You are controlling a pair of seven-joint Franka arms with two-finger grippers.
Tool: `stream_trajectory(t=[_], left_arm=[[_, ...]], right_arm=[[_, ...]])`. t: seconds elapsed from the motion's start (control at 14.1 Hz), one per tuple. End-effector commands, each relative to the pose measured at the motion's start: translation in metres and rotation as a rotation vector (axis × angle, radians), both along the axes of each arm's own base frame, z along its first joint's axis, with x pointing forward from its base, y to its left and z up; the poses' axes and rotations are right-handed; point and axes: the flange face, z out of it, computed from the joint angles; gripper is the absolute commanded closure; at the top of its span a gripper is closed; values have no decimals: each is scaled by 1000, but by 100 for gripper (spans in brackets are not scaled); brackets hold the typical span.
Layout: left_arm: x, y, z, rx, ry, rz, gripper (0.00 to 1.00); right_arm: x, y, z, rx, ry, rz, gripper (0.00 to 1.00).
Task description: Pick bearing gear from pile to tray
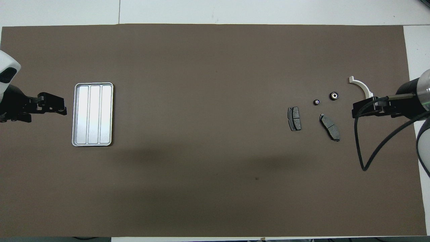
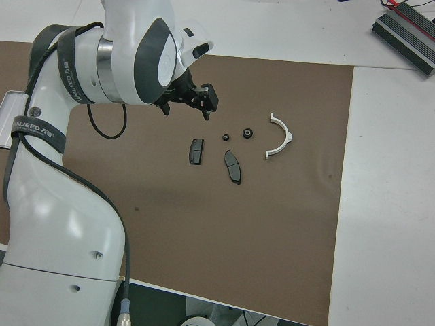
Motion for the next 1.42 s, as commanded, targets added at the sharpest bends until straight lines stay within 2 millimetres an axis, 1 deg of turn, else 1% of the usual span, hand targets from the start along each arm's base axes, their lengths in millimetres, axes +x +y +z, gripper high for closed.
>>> stream_trajectory(t=[0.0,0.07,0.21,0.28,0.35,0.42,0.57,0.64,0.78,0.85,0.99,1.06,1.2,1.27,1.34], left_arm=[[-9,-16,-4,4,-2,39,0],[-7,-21,-7,-4,-9,88,0],[-5,-45,-16,-10,-13,154,0],[-6,-51,-22,-9,-17,194,0],[-7,-62,-28,-11,-23,228,0],[-9,-78,-32,-15,-29,244,0],[-10,-88,-41,-17,-35,267,0],[-10,-92,-44,-20,-40,276,0],[-9,-93,-47,-34,-43,300,0],[-7,-97,-53,-41,-46,315,0],[-9,-128,-62,-54,-51,354,0],[-9,-139,-65,-61,-65,375,0],[-7,-144,-84,-89,-79,403,0],[-12,-151,-93,-94,-71,407,0],[-14,-157,-97,-99,-77,413,0]], right_arm=[[-4,-3,-7,-10,-3,-3,0],[-4,-4,-8,-10,-1,-4,0],[-4,-8,-6,-10,-4,-11,0],[-3,-9,-5,-9,-7,-14,0],[-2,-10,-5,-10,-11,-17,0],[-1,-13,-5,-12,-20,-21,0],[6,-23,-12,-10,-38,-37,0],[12,-24,-20,-9,-43,-39,0],[26,-30,-46,-6,-57,-48,0],[33,-31,-57,-4,-60,-45,0],[48,-31,-78,0,-68,-43,0],[55,-32,-91,1,-68,-38,0],[68,-38,-118,4,-75,-6,0],[75,-43,-131,-4,-80,-1,0],[83,-51,-145,-17,-87,3,0]])
